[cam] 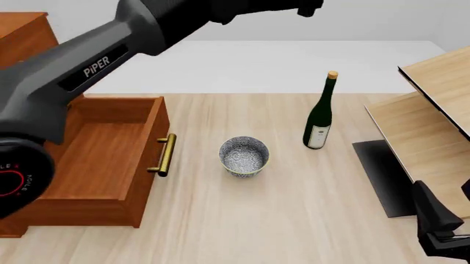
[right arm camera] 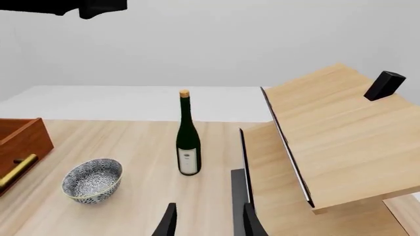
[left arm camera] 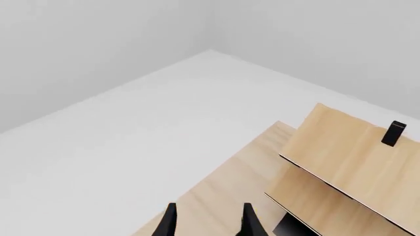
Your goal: Put the wine bottle in the bottom drawer of the cabinet.
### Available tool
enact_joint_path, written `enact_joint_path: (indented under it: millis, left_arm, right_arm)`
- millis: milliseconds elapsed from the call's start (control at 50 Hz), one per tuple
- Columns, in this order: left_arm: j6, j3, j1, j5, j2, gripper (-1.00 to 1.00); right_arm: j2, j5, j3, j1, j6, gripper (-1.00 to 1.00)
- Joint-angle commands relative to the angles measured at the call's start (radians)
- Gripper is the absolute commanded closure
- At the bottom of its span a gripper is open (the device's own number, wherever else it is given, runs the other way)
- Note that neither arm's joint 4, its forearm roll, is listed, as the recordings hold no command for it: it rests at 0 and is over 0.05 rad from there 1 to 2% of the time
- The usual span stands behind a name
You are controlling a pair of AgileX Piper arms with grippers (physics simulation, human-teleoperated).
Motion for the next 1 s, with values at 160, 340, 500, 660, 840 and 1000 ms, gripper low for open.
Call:
enact_joint_path:
  millis: [160,340,500,660,840,1000]
  left_arm:
    - [-0.016,0.062,-0.035,-0.133,0.032,-1.0]
    - [-0.023,0.051,-0.025,-0.156,0.071,-1.0]
    - [-0.034,0.026,-0.019,-0.164,0.114,-1.0]
    - [-0.046,0.035,-0.025,-0.193,0.139,-1.0]
    - [-0.052,0.037,-0.037,-0.216,0.168,-1.0]
    - [-0.051,-0.014,-0.052,-0.209,0.217,-1.0]
  right_arm:
    - [-0.011,0.01,0.0,-0.001,0.004,-1.0]
    - [0.018,-0.017,0.0,0.0,0.008,-1.0]
    - [0.002,-0.003,0.0,-0.001,0.01,-1.0]
    - [-0.007,0.009,-0.001,-0.002,0.013,-1.0]
    - [0.002,0.001,-0.001,-0.004,0.017,-1.0]
    - [0.012,-0.008,-0.001,-0.002,0.016,-1.0]
